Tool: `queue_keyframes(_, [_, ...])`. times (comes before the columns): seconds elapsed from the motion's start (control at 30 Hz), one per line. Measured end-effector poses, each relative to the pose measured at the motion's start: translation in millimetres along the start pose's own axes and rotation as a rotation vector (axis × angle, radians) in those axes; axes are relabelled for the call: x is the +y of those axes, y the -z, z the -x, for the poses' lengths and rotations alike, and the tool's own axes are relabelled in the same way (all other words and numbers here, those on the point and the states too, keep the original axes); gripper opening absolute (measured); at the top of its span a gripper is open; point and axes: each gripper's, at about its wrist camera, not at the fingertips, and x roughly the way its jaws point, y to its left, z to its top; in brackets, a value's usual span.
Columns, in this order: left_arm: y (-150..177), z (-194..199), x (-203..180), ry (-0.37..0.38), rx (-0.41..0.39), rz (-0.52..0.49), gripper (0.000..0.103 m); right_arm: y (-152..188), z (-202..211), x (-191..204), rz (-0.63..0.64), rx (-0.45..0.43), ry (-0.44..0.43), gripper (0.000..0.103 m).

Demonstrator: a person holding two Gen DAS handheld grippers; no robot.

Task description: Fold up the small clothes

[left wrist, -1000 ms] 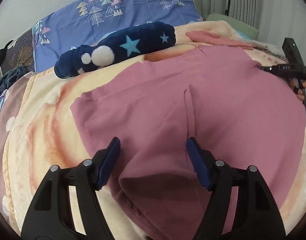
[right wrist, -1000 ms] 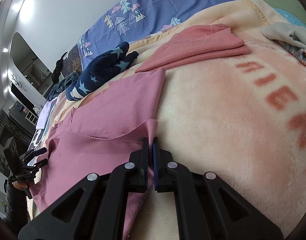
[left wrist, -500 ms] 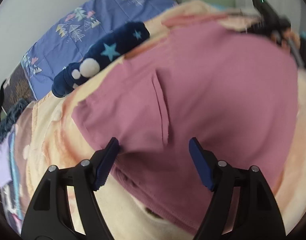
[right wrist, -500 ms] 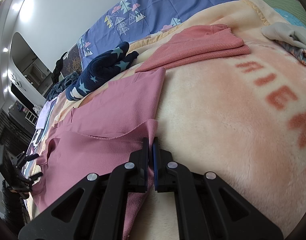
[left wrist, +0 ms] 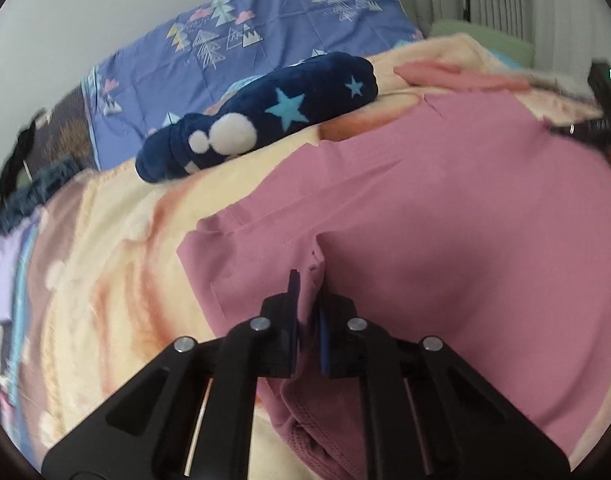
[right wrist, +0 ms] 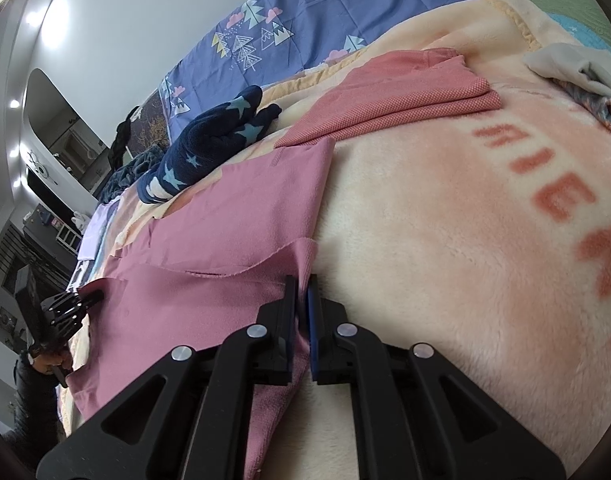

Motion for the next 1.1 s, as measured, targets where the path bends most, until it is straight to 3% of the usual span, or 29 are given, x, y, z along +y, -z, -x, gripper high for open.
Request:
queue_keyframes(0.07, [4, 0, 3, 0.05, 0.013, 0.024, 0.02, -1, -1, 1, 0.003, 0.006, -0.004, 0.013])
queue_keyframes(0.1, [6, -2, 3, 0.055, 0.019, 0.028, 0.035, -1, -2, 3, 0.007, 0.007, -0.001, 0.013])
queue_keyframes(0.13, [8, -3, 2, 0.048, 0.023, 0.027, 0.037, -1, -1, 5, 0.017, 0.003, 0.003, 0.013])
queue_keyframes(0.17, [10, -5, 2, 0.046, 0.027, 0.028, 0.034, -1, 0, 6, 0.024, -0.004, 0.006, 0.009])
queue_keyframes(0.2, [11, -6, 3, 0.053, 0.03, 0.042, 0.011, -1, 3, 9, 0.035, -0.019, 0.018, 0.002])
queue_keyframes(0.23, [12, -6, 4, 0.062, 0.031, 0.063, 0.002, 0, 6, 11, 0.043, -0.035, 0.028, 0.002])
queue_keyframes(0.37, [6, 11, 10, 0.057, -0.045, 0.113, 0.002, -6, 32, 27, 0.066, -0.126, 0.018, 0.002])
queue_keyframes(0.57, [-14, 70, 26, 0.074, -0.216, 0.173, 0.002, -29, 69, 66, 0.149, -0.242, -0.022, 0.002])
queue_keyframes(0.7, [-37, 80, 43, 0.035, -0.257, 0.202, 0.002, -57, 62, 70, 0.136, -0.255, 0.01, 0.002])
queue_keyframes(0.83, [-54, 47, 59, 0.01, -0.205, 0.224, 0.002, -83, 29, 54, 0.071, -0.2, 0.03, 0.002])
queue_keyframes(0.93, [-59, 5, 70, 0.003, -0.141, 0.261, 0.005, -94, -11, 46, 0.077, -0.128, 0.101, 0.002])
queue_keyframes(1.03, [-47, -49, 78, -0.027, -0.007, 0.296, 0.012, -87, -50, 32, 0.082, -0.048, 0.219, 0.003])
queue_keyframes(1.1, [-31, -72, 77, -0.03, 0.051, 0.298, 0.017, -74, -62, 18, 0.062, -0.016, 0.228, 0.006])
